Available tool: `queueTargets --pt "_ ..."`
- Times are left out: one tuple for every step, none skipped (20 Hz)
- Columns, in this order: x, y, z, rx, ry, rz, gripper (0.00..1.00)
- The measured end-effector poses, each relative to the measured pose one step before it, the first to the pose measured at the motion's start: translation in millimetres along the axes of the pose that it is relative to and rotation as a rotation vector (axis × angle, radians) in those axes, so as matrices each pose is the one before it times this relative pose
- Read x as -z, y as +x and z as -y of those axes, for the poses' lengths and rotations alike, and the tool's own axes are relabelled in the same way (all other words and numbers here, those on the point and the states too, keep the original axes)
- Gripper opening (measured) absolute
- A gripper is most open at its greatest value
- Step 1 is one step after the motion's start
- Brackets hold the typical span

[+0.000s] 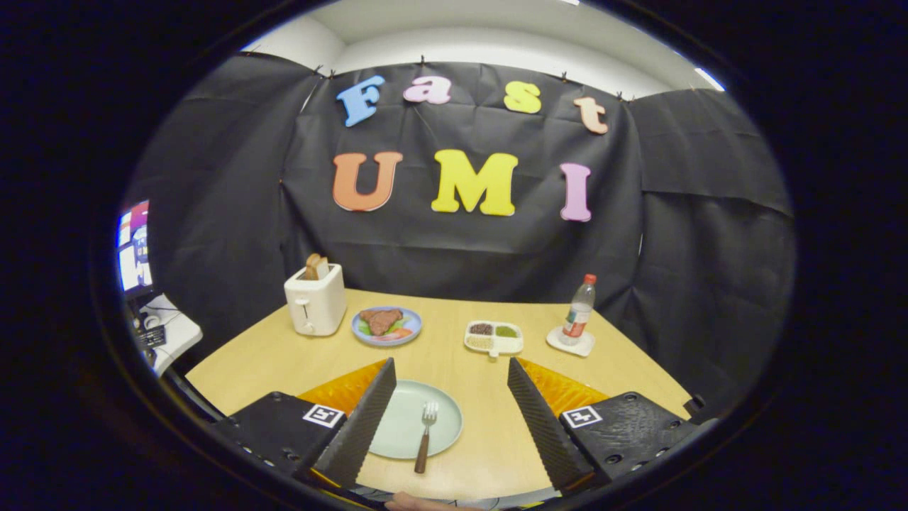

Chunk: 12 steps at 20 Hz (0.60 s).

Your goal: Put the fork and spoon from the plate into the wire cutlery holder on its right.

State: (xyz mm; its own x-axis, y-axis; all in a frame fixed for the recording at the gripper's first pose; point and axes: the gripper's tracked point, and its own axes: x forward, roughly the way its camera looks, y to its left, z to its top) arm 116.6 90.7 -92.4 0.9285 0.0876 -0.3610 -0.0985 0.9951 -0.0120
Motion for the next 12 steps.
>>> queueTargets --pt "10.3 11.11 -3.99 -0.00742 0.00361 -0.04641 0.96" --pt "11.11 12.07 -2.53 -0.00682 0.00516 -0.05026 0.96" --pt "8.52 10.14 -3.12 -0.00803 0.00989 -0.04659 0.96" --pt "8.76 10.97 -3.47 -0.00963 0.00794 -0.0494 0.96" --pt "9.71 10.39 -3.12 -0.00634 0.00525 -0.05068 0.96" --pt "7.83 10.42 -1.63 -0.00087 0.00348 -0.04646 0.96" --pt "8.74 10.03 0.1 0.00665 -0.00359 -0.04632 0.96" --pt "7.91 9.1 1.69 0.01473 -0.00486 -0.04337 0.95" --pt "6.98 7.46 0.12 0.01405 -0.00361 -0.03857 0.96" --pt "4.91 7.59 -0.76 0.00402 -0.00423 -0.03581 0.96" --pt "5.03 6.6 -2.31 -0.00625 -0.0066 -0.02905 0.96" --pt "2.1 6.06 -2.59 -0.00843 0.00053 -0.02342 0.96"
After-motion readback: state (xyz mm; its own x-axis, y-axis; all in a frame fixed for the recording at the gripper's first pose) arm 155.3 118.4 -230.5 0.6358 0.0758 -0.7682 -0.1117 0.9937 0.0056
